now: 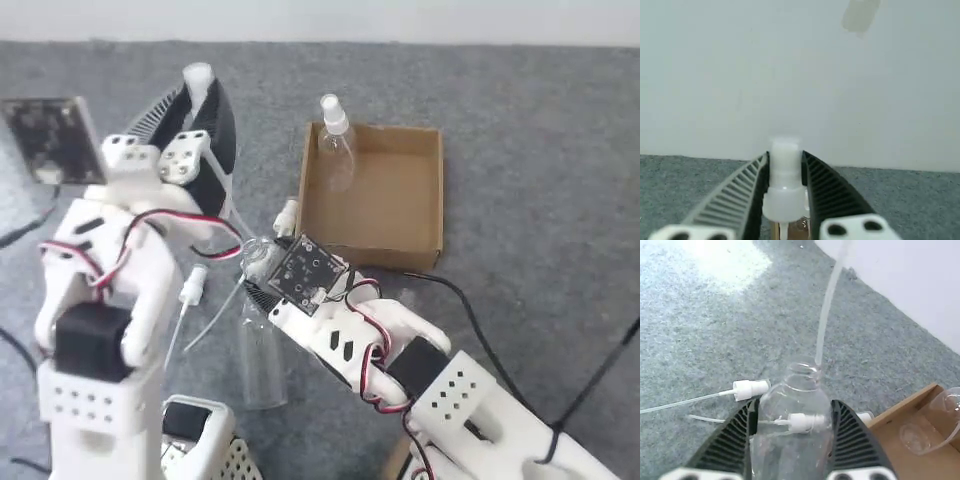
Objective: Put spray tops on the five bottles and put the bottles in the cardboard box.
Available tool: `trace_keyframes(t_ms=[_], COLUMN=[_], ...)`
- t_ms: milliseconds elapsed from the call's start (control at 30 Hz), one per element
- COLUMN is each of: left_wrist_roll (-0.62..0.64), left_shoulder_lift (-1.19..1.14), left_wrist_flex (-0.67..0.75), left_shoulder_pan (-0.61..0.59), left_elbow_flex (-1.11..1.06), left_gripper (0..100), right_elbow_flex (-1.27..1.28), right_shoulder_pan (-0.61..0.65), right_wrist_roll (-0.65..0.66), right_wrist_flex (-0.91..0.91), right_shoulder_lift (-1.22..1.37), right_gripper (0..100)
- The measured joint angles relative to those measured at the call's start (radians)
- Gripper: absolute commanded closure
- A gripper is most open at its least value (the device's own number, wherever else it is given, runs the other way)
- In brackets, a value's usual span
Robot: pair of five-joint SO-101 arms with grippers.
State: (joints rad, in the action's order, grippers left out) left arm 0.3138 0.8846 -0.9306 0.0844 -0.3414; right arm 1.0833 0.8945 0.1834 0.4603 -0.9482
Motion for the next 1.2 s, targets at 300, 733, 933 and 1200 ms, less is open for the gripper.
trace_keyframes(t_ms=[300,733,933,1200], left_wrist_roll=[0.000,0.000,0.002,0.002], left_shoulder_lift=[-0.006,-0.008,-0.011,-0.009], left_wrist_flex=[-0.011,-0.025,-0.025,-0.025], left_shoulder_pan=[0.000,-0.005,-0.058,-0.055], left_elbow_flex=[0.000,0.026,0.026,-0.018], left_gripper=[99,99,99,99], right_elbow_flex=[0.000,0.000,0.000,0.000], right_shoulder_pan=[0.002,0.002,0.000,0.000], right_wrist_roll=[0.000,0.000,0.000,0.000], right_wrist_flex=[-0.002,-0.002,-0.002,-0.002], right_shoulder_lift=[0.000,0.000,0.000,0.000], right_gripper=[99.2,99.2,99.2,99.2])
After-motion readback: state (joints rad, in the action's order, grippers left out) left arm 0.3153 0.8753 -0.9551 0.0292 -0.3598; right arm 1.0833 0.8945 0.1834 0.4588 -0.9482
